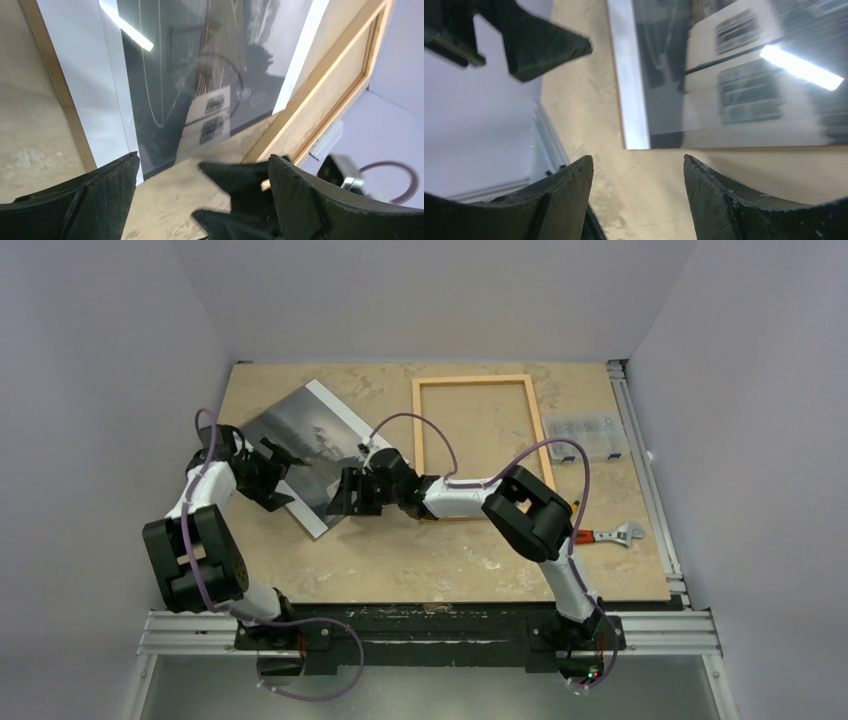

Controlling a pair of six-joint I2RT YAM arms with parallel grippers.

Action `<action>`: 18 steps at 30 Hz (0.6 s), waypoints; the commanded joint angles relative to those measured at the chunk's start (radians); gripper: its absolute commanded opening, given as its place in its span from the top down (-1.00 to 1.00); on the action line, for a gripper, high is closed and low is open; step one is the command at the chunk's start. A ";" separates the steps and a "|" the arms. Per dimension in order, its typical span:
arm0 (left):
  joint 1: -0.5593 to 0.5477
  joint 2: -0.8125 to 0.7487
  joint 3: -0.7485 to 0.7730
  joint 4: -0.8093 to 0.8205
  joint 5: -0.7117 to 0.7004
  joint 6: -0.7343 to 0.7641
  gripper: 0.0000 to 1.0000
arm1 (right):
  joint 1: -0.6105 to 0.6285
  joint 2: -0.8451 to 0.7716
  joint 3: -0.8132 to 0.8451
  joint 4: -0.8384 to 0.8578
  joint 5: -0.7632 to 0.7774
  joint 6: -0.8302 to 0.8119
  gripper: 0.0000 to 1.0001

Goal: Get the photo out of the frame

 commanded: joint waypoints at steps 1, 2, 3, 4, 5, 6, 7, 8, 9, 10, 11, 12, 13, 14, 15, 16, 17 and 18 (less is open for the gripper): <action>0.037 0.101 0.128 -0.127 -0.086 0.019 -0.93 | 0.055 -0.005 -0.047 0.201 0.007 0.214 -0.30; 0.046 0.121 0.139 -0.120 -0.082 0.011 -0.93 | 0.066 0.006 -0.046 0.208 0.017 0.221 -0.30; 0.046 0.137 0.149 -0.118 -0.086 0.011 -0.92 | 0.074 0.016 -0.043 0.209 0.021 0.226 -0.29; 0.046 0.155 0.166 -0.131 -0.097 0.012 -0.92 | 0.083 0.024 -0.043 0.209 0.028 0.231 -0.28; 0.047 0.172 0.174 -0.142 -0.102 0.013 -0.92 | 0.090 0.027 -0.044 0.209 0.040 0.236 -0.27; 0.047 0.184 0.174 -0.145 -0.104 0.014 -0.91 | 0.099 0.030 -0.050 0.208 0.053 0.241 -0.27; 0.047 0.192 0.170 -0.148 -0.110 0.014 -0.90 | 0.106 0.030 -0.052 0.204 0.067 0.243 -0.27; 0.048 0.195 0.163 -0.146 -0.114 0.013 -0.90 | 0.113 0.032 -0.053 0.197 0.081 0.244 -0.26; 0.047 0.197 0.157 -0.144 -0.115 0.014 -0.90 | 0.121 0.032 -0.054 0.192 0.092 0.244 -0.26; 0.047 0.199 0.152 -0.143 -0.115 0.015 -0.90 | 0.127 0.034 -0.053 0.189 0.102 0.244 -0.25; 0.047 0.201 0.150 -0.144 -0.117 0.016 -0.90 | 0.134 0.038 -0.051 0.185 0.113 0.242 -0.25; 0.048 0.205 0.149 -0.145 -0.120 0.015 -0.90 | 0.141 0.044 -0.045 0.175 0.130 0.237 -0.25; 0.049 0.207 0.150 -0.148 -0.123 0.015 -0.90 | 0.146 0.054 -0.035 0.165 0.136 0.234 -0.25; 0.049 0.212 0.151 -0.151 -0.127 0.015 -0.89 | 0.150 0.064 -0.025 0.158 0.138 0.232 -0.25; 0.048 0.215 0.150 -0.151 -0.130 0.014 -0.89 | 0.152 0.075 -0.016 0.156 0.145 0.234 -0.25; 0.048 0.219 0.149 -0.149 -0.130 0.014 -0.89 | 0.155 0.082 -0.012 0.156 0.155 0.234 -0.24; 0.048 0.223 0.148 -0.149 -0.130 0.013 -0.89 | 0.157 0.090 -0.006 0.154 0.165 0.232 -0.25; 0.047 0.227 0.147 -0.149 -0.129 0.012 -0.89 | 0.157 0.096 0.002 0.147 0.174 0.230 -0.25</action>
